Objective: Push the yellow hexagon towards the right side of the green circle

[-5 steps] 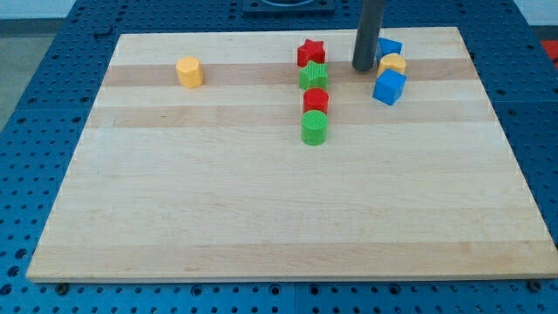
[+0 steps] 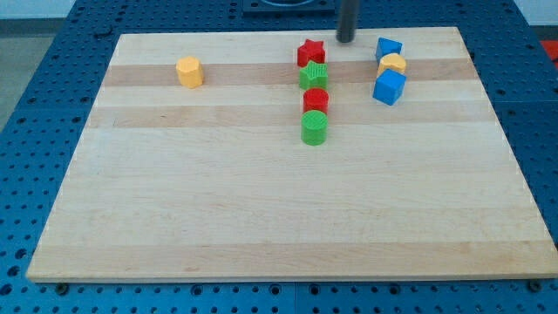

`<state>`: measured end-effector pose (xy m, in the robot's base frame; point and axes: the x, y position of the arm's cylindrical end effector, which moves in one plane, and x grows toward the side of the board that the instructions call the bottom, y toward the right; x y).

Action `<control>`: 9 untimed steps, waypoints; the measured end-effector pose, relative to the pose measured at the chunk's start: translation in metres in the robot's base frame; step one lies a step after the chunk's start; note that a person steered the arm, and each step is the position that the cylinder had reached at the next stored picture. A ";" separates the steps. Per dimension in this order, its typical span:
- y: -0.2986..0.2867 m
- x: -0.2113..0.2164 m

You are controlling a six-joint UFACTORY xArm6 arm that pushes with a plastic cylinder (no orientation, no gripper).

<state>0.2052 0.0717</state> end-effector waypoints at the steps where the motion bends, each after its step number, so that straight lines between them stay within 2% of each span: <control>1: -0.074 0.006; 3: -0.174 0.060; 5: -0.193 0.107; 6: -0.225 0.130; 7: -0.264 0.131; 9: -0.284 0.113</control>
<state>0.3180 -0.2123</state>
